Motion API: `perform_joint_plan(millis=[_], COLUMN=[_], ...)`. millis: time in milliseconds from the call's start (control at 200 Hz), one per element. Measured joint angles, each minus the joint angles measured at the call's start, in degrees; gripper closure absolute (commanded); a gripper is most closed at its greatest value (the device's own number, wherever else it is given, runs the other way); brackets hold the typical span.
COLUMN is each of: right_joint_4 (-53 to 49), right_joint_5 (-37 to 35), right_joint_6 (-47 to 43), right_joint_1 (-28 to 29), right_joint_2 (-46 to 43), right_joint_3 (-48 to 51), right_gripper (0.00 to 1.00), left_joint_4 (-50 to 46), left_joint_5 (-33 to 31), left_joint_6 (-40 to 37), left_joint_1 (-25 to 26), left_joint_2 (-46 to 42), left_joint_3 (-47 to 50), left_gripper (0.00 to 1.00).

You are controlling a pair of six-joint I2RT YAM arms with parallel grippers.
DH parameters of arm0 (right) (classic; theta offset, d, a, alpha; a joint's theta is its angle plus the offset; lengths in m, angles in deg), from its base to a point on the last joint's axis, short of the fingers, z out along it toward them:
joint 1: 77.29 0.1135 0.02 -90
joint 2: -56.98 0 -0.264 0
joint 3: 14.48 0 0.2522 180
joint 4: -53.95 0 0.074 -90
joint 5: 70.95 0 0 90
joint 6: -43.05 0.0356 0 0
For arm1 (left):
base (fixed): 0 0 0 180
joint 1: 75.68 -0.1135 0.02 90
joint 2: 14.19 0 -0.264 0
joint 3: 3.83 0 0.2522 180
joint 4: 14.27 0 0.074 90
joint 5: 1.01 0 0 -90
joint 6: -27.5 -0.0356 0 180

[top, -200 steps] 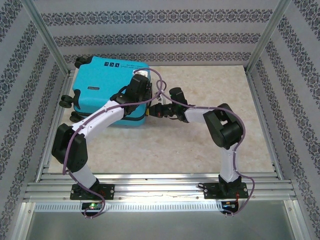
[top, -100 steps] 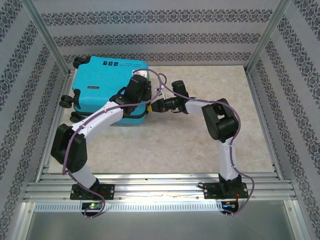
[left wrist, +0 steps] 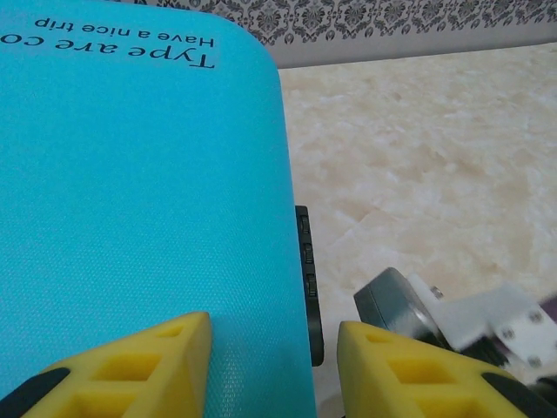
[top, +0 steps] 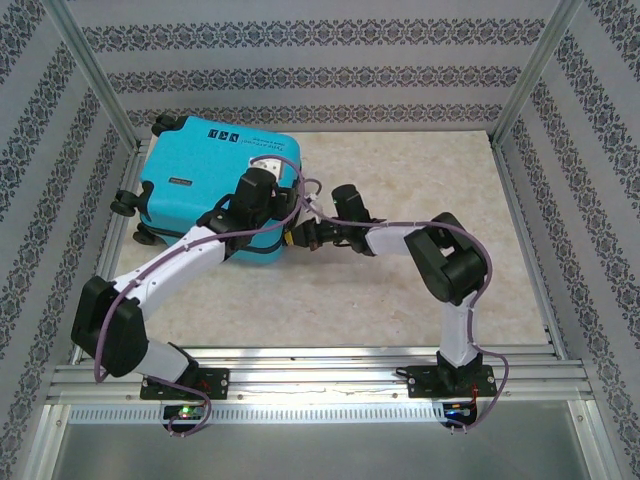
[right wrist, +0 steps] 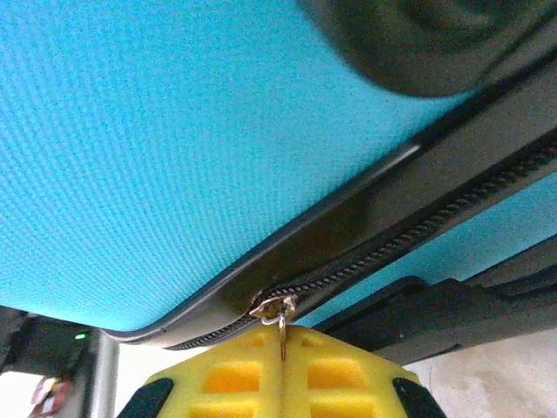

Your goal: Pack the luggage

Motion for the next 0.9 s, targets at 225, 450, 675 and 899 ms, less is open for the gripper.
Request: perform_joint_plan(millis=[225, 450, 675, 899], right_joint_4=[-3.58, -5.31, 6.23, 14.14], right_joint_5=[-15.08, -20.13, 1.25, 4.24], right_joint_6=[-5.03, -5.07, 2.32, 3.65], right_joint_1=[3.08, 2.54, -4.72, -5.35], right_joint_2=[-3.63, -2.97, 6.16, 7.13], right_joint_3=[1.2, -1.25, -5.29, -3.21], right_gripper=[1.0, 1.0, 1.0, 1.0], left_joint_4=[1.38, 4.39, 5.35, 4.61], left_joint_5=[-0.04, 0.15, 0.66, 1.05], left_joint_6=[0.2, 0.15, 0.15, 0.15], left_joint_1=[0.0, -0.02, 0.07, 0.33], left_joint_2=[-0.2, 0.39, 0.35, -0.28], left_joint_3=[0.96, 1.73, 2.08, 2.25], left_gripper=[0.59, 0.6, 0.6, 0.61])
